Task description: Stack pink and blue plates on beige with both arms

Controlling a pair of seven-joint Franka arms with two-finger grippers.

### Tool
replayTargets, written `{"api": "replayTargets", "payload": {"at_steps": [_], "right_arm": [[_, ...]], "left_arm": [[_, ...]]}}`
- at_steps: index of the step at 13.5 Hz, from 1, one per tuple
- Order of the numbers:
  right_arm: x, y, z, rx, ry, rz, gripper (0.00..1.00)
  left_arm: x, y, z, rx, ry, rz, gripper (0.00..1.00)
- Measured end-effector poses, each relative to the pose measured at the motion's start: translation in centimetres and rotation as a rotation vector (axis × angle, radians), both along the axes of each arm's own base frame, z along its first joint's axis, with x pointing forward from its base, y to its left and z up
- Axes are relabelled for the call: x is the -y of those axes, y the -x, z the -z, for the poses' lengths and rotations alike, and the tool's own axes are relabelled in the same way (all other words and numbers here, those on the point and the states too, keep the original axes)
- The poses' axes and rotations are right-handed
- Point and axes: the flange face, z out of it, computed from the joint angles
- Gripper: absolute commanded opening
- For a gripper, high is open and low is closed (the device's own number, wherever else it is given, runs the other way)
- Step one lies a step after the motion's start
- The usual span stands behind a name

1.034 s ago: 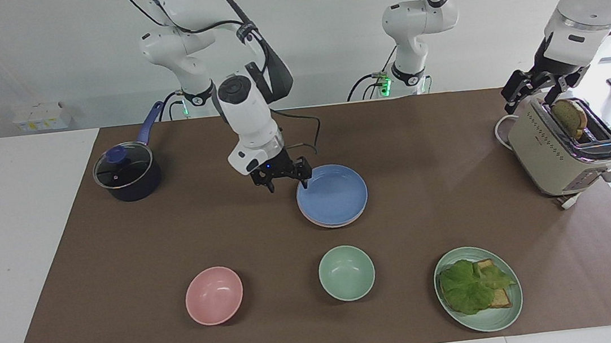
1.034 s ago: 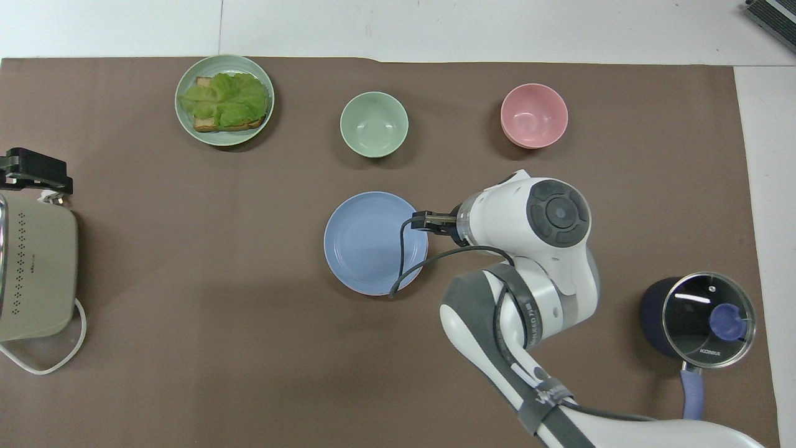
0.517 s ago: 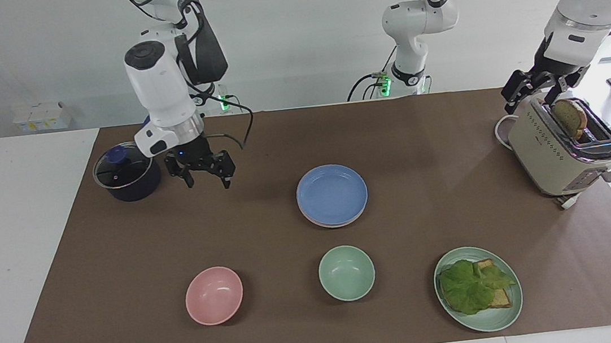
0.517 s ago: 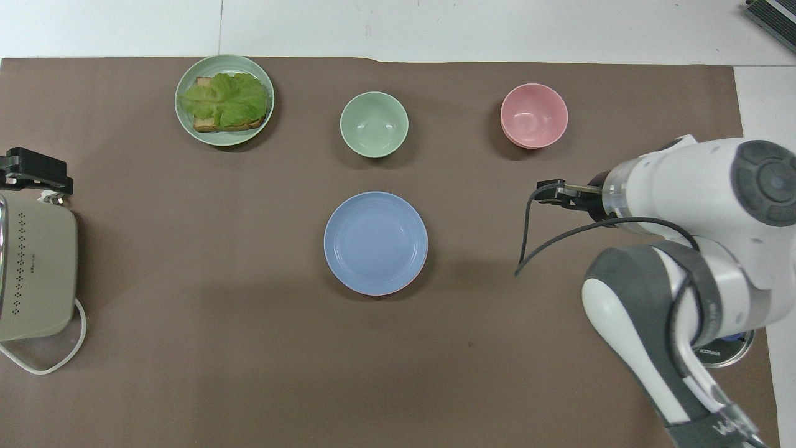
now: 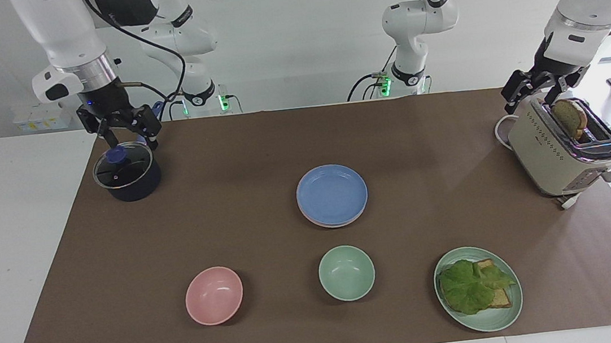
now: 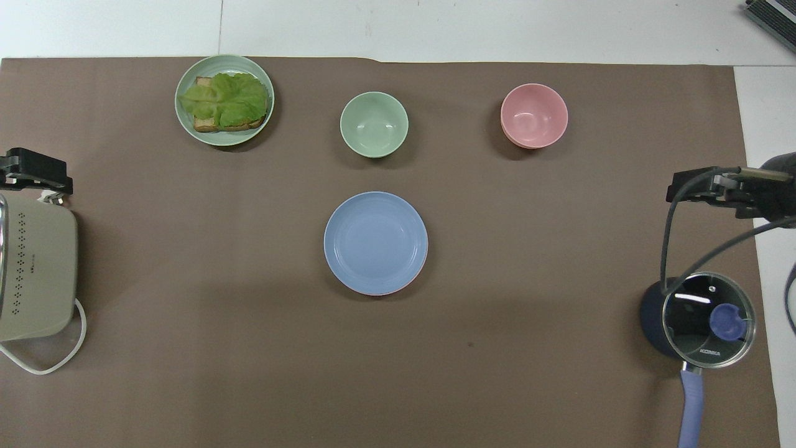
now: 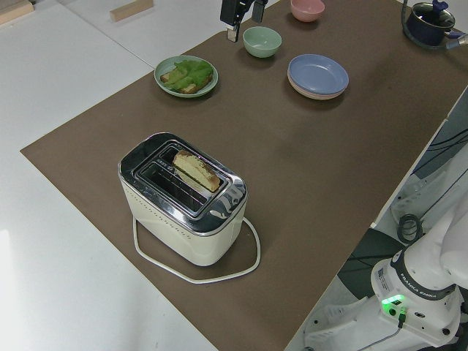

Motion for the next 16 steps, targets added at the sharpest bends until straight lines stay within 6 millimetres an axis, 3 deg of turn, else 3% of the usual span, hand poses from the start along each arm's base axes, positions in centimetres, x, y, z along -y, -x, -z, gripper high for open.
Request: {"api": "replayTargets", "payload": {"at_steps": [4, 7, 16], "right_arm": [[-0.3, -0.1, -2.4, -0.078, 0.015, -0.036, 1.0], [-0.5, -0.9, -1.9, -0.097, 0.012, -0.062, 1.0], [-1.2, -0.7, -1.8, -0.114, 0.012, -0.116, 1.0]], "left_arm": [[0.0, 0.0, 0.0, 0.0, 0.0, 0.0, 1.0], [0.0, 0.0, 0.0, 0.0, 0.0, 0.0, 1.0], [0.0, 0.0, 0.0, 0.0, 0.0, 0.0, 1.0]]}}
